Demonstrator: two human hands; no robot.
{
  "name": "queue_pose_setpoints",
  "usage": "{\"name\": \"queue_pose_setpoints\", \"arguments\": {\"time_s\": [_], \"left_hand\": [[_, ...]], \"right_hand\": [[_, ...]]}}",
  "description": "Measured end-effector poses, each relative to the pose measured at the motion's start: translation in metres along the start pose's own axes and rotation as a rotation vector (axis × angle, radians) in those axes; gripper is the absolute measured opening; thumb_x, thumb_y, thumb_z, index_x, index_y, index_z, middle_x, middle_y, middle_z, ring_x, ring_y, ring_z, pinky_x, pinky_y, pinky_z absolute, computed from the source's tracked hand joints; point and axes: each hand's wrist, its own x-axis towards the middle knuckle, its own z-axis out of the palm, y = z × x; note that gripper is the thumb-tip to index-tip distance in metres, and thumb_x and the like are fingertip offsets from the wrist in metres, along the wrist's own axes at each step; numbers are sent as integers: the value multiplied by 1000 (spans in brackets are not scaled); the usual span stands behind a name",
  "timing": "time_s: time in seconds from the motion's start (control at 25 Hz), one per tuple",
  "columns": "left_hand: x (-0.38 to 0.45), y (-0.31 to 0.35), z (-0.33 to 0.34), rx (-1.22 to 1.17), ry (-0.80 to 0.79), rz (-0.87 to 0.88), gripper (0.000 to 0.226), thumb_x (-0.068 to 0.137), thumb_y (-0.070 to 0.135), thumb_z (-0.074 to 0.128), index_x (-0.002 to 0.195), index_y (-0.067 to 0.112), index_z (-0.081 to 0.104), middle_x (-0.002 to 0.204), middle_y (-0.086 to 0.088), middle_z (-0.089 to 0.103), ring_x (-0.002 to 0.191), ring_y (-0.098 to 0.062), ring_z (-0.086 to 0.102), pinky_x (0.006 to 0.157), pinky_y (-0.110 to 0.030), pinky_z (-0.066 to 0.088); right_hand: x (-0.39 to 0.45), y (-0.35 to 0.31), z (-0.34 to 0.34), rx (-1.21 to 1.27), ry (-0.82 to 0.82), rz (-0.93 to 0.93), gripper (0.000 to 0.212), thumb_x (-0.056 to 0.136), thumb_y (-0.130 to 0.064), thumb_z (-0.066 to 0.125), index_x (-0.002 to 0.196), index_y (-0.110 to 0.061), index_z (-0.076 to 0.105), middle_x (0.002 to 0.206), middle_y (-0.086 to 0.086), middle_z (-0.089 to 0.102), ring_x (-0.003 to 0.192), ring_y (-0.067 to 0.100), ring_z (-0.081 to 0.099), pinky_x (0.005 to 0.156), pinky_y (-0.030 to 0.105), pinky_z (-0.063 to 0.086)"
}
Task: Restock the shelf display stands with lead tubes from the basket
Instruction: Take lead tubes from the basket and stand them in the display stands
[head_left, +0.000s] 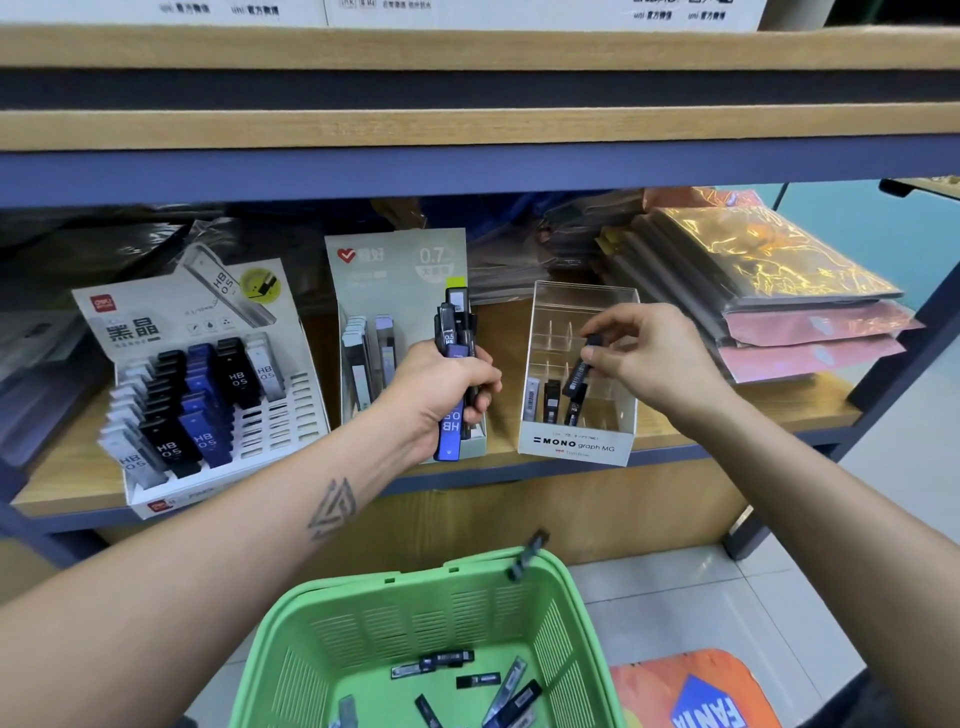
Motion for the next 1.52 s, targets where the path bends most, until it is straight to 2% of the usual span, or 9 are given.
{"name": "queue_pose_setpoints", "arguments": {"time_s": [0.12,0.36,0.52,0.96,1.08,1.2,1.36,1.44,1.52], "left_hand": [[4,-1,-3,-6,16,-11,13,86,-9,60,87,3,58,67,-15,58,48,-17,48,40,-22,35],[1,0,-4,4,0,-11,14,86,-9,61,84,4,58,65,-13,58,49,-17,48,40,-22,36],[-1,0,-3,13,-15,-17,14,86,-10,60,85,4,57,65,-13,58,50,-17,48,41,-22,36],[2,-3,-4,39,-36,-18,13,84,-9,63,86,3,58,65,-13,57,49,-18,49,41,-22,36],[1,-2,-6,30,-39,-21,13,84,-9,63,85,3,59,65,-13,57,50,-18,49,41,-21,36],[0,0,-7,16,-40,-17,13,85,-9,63,83,3,59,65,-14,57,50,-18,49,40,-21,36],[-10,0,-12,1,-81,-58,12,85,-9,62,89,2,59,66,-14,56,50,-18,49,41,-21,35],[-18,0,-17,-53,-147,-127,10,86,-9,60,90,1,59,69,-15,57,51,-18,49,40,-21,35],[-25,-1,-19,-104,-219,-179,10,86,-9,59,91,0,62,71,-14,60,52,-17,50,39,-19,35]], "right_hand": [[5,-1,-3,17,44,-34,17,84,-10,80,98,-19,77,90,-3,71,87,19,72,84,44,60],[16,-7,5,-128,202,-135,17,85,-14,80,101,-16,74,89,-3,70,83,10,65,79,28,57],[22,1,23,-262,166,-212,15,88,-13,76,103,-15,75,93,2,72,88,18,65,82,39,56],[26,10,44,-531,154,-303,16,92,-4,64,103,-7,75,101,8,62,86,35,64,71,43,55],[27,10,42,-553,171,-288,24,90,2,61,107,-7,75,103,8,63,89,35,64,68,38,51],[24,7,36,-498,206,-266,32,92,-1,63,121,-10,72,115,9,67,102,33,63,81,38,52],[3,-12,34,-390,206,-265,24,93,-9,63,113,-15,75,107,2,70,97,24,65,83,34,51],[-12,-28,35,-131,33,-177,19,91,-12,66,106,-17,77,96,-2,74,86,16,68,81,35,56],[-29,-47,37,232,-273,-28,13,91,-13,71,102,-13,78,86,5,75,79,14,69,75,39,58]]}}
